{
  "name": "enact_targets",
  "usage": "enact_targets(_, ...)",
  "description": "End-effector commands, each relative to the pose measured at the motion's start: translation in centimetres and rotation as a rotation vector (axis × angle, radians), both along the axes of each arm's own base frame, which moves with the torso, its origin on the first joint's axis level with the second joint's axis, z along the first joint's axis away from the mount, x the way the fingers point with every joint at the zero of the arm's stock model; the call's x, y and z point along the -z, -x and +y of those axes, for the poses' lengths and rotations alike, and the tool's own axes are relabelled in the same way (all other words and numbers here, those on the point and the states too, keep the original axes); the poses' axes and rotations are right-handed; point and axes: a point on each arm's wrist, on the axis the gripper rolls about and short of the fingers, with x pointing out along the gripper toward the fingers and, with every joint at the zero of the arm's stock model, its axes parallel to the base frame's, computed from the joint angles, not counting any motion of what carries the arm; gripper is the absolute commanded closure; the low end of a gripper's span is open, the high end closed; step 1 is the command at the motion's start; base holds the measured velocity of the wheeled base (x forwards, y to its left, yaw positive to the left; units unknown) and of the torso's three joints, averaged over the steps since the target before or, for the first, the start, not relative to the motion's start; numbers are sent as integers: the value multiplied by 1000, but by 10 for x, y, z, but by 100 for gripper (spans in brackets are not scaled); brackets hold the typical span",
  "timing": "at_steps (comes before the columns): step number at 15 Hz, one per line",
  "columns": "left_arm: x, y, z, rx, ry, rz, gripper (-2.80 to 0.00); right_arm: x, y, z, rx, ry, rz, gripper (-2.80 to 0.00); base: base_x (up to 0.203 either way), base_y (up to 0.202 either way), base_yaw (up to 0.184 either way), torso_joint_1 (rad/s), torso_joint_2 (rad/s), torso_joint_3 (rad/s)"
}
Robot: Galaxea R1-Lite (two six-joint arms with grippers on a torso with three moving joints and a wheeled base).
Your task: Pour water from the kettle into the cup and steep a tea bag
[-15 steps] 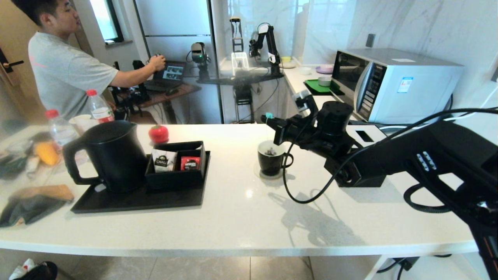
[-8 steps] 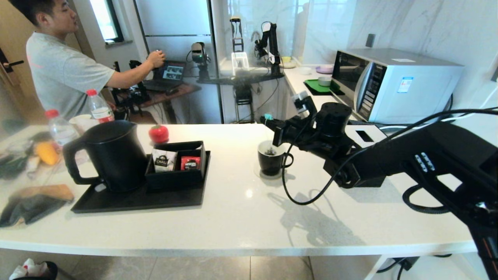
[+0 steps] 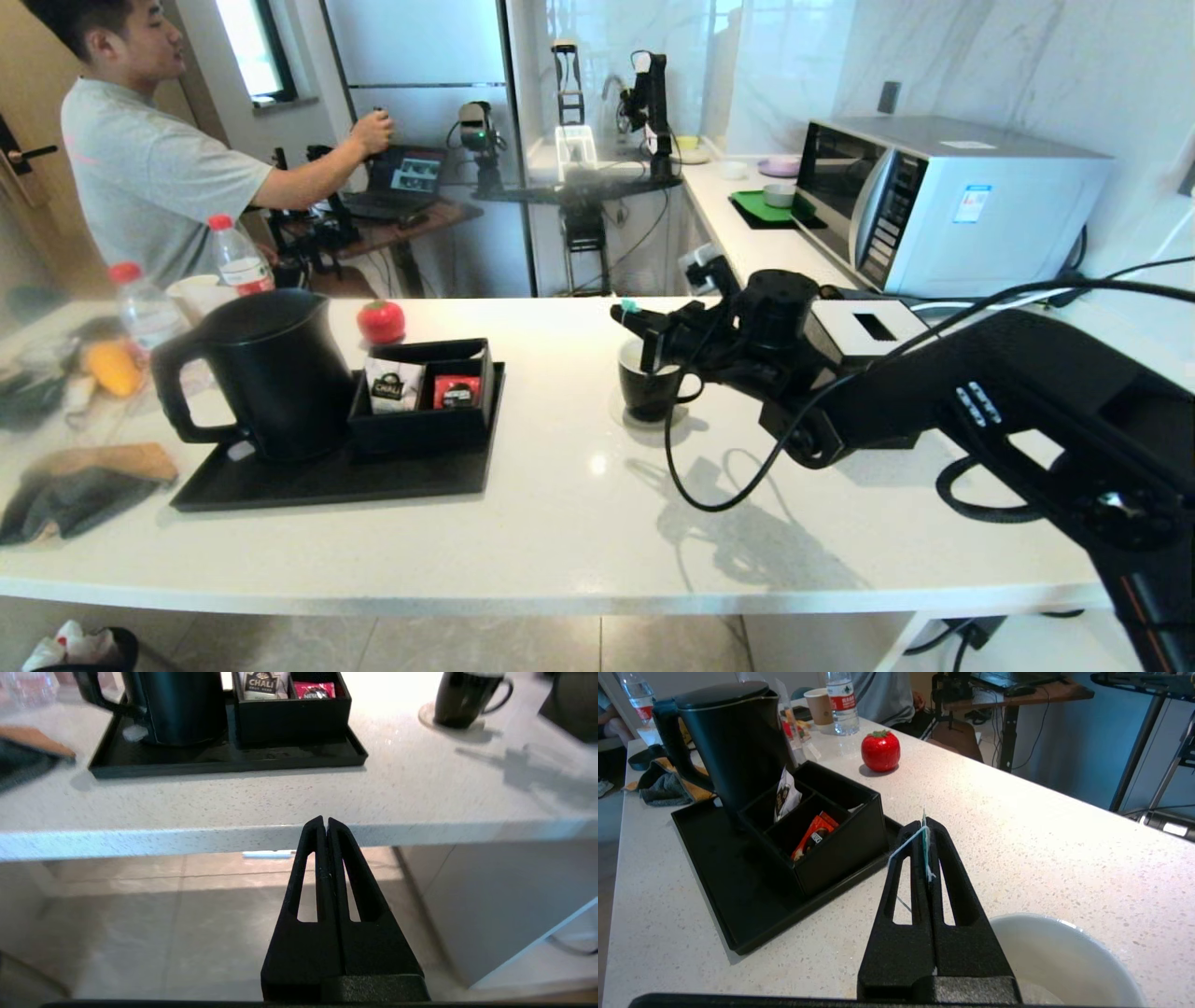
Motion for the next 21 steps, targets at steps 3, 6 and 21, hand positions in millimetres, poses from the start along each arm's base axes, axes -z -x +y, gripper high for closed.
enact_targets(3,2,0,1,-50,111,-2,0,20,-5,2,-2,17,32,0,0,0,0,0,0,0)
enact_targets(6,2,0,1,-40,108,-2,0,27,-6,2,-1,17,32,0,0,0,0,0,0,0)
enact_targets(21,7,-5,2,-67,-177,-77,0,11,-5,-1,4,-4,-7,0,0,0,0,0,0,0)
